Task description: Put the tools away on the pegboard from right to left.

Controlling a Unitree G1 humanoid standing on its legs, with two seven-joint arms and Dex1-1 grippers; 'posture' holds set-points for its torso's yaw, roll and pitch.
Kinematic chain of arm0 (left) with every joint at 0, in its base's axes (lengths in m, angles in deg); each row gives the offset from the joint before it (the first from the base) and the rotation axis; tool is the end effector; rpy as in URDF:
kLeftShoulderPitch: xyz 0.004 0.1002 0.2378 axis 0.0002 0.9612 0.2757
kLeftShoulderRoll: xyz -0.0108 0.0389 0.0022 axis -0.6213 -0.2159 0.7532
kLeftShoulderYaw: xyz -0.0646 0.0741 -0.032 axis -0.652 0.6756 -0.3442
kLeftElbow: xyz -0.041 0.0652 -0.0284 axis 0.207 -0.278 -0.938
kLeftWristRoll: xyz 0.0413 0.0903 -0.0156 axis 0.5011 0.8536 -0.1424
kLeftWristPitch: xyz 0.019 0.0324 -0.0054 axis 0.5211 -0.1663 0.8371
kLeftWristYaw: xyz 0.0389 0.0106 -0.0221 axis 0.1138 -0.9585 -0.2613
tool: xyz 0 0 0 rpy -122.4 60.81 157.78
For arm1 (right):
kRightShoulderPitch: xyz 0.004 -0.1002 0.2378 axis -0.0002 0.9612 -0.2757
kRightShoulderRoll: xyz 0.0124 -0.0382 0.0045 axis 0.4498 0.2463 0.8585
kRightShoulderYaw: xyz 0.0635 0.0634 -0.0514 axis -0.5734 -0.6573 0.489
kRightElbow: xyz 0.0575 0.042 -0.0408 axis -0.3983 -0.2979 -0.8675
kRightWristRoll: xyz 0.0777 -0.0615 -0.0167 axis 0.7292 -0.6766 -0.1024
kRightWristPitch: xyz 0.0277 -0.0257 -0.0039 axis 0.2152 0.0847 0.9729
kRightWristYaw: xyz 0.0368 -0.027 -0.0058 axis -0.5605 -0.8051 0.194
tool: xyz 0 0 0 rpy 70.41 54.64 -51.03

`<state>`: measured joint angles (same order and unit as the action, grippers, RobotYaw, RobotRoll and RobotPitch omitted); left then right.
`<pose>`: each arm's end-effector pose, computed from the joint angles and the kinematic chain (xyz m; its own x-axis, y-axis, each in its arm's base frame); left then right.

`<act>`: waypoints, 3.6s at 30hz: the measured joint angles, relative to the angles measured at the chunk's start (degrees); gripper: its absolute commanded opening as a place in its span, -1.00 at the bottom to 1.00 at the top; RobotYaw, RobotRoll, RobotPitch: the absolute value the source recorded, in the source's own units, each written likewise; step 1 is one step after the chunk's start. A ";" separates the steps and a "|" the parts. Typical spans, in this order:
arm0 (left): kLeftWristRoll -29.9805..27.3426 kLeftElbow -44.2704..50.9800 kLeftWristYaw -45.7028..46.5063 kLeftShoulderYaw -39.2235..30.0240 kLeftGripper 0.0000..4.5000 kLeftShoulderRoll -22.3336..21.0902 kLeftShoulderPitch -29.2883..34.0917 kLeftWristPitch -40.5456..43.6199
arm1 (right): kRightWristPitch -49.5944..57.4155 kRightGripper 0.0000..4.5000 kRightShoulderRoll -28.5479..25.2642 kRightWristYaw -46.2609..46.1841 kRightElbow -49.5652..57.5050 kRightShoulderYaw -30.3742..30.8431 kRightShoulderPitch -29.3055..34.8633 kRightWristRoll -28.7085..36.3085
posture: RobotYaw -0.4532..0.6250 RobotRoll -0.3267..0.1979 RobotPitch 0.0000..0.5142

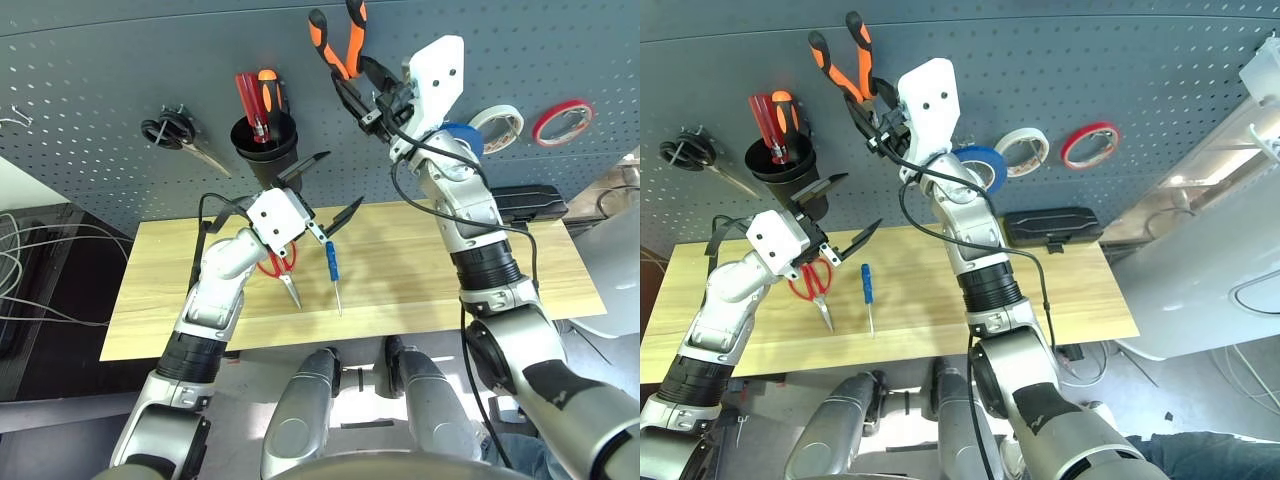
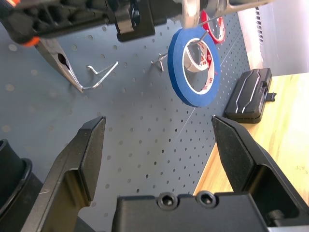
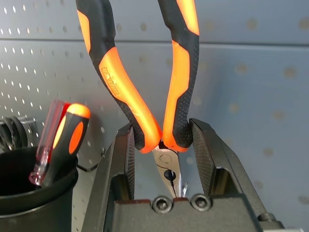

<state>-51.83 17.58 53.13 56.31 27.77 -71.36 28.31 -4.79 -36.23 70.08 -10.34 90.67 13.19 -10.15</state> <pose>0.2544 0.1760 0.1400 0.6333 -0.7288 0.2603 0.4722 0.6304 0.6161 0.3100 -0.0765 0.2267 0.6149 0.6252 0.4807 -0.5713 0.7733 -0.2750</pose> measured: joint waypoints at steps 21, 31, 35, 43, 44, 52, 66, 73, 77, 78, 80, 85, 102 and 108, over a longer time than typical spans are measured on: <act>0.04 -0.05 -0.46 0.01 1.00 -0.04 -0.01 -0.01 | 2.32 -0.18 -0.23 -1.33 5.80 0.06 4.17 0.78 | -0.10 0.25 -0.02; 0.12 -0.05 -0.48 0.02 1.00 -0.03 -0.01 0.00 | 1.93 -0.18 -0.12 -2.55 2.79 0.04 4.30 0.33 | -0.10 0.25 -0.01; 0.14 -0.04 -0.80 0.23 1.00 -0.03 -0.01 0.06 | 3.22 0.16 -0.39 -2.58 2.28 -0.03 5.28 0.54 | -0.09 0.25 0.00; -0.94 0.67 -4.99 2.32 1.00 -1.03 0.44 4.19 | 11.71 0.97 -8.40 0.76 15.05 -2.53 10.86 3.61 | -0.11 0.25 0.04; -0.96 0.94 -5.46 2.58 1.00 -1.27 0.58 4.61 | 12.99 0.97 -9.46 1.28 17.32 -2.83 11.76 4.09 | -0.12 0.25 0.04; 0.40 -0.09 -8.26 6.07 1.00 -2.31 0.52 13.16 | 21.35 0.97 -20.60 12.58 32.39 -0.56 22.40 9.44 | -0.16 0.25 0.04; 13.20 -21.06 0.24 12.72 1.00 4.04 -5.87 37.19 | 28.69 0.97 -27.74 20.10 21.31 4.01 35.12 9.17 | -0.16 0.25 0.03; 13.88 -29.78 10.02 9.03 1.00 10.78 -10.18 48.98 | 25.18 0.97 -27.34 20.08 15.75 6.48 35.81 4.17 | -0.18 0.25 0.04; 12.50 -31.67 11.21 8.32 1.00 13.91 -10.32 53.79 | 25.18 0.97 -26.66 19.96 15.74 6.49 35.38 3.72 | -0.19 0.25 0.05; 12.07 -31.68 11.34 8.16 1.00 14.33 -10.32 54.85 | 25.18 0.97 -26.66 20.00 15.74 6.49 35.31 3.56 | -0.19 0.25 0.06; 11.55 -31.68 11.45 7.90 1.00 14.76 -10.32 56.28 | 25.15 0.97 -26.73 20.13 15.73 6.49 35.16 3.22 | -0.19 0.25 0.06; 11.43 -32.45 12.53 7.88 0.44 15.77 -10.31 56.81 | 24.86 1.00 -26.75 20.13 15.71 6.56 34.99 2.35 | -0.20 0.25 0.06; 9.85 -22.34 12.87 7.55 -0.77 10.58 0.00 30.89 | 22.11 1.00 -27.58 22.96 14.56 6.49 32.22 1.48 | -0.17 0.25 0.01; 2.33 -8.21 11.88 0.58 -0.77 8.86 8.51 16.14 | 20.72 1.00 -28.21 26.29 15.61 6.10 30.39 2.27 | -0.14 0.25 -0.02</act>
<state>-49.51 9.36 65.01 56.88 36.63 -62.86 44.45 15.93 -64.43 96.37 5.28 96.77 43.58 -7.88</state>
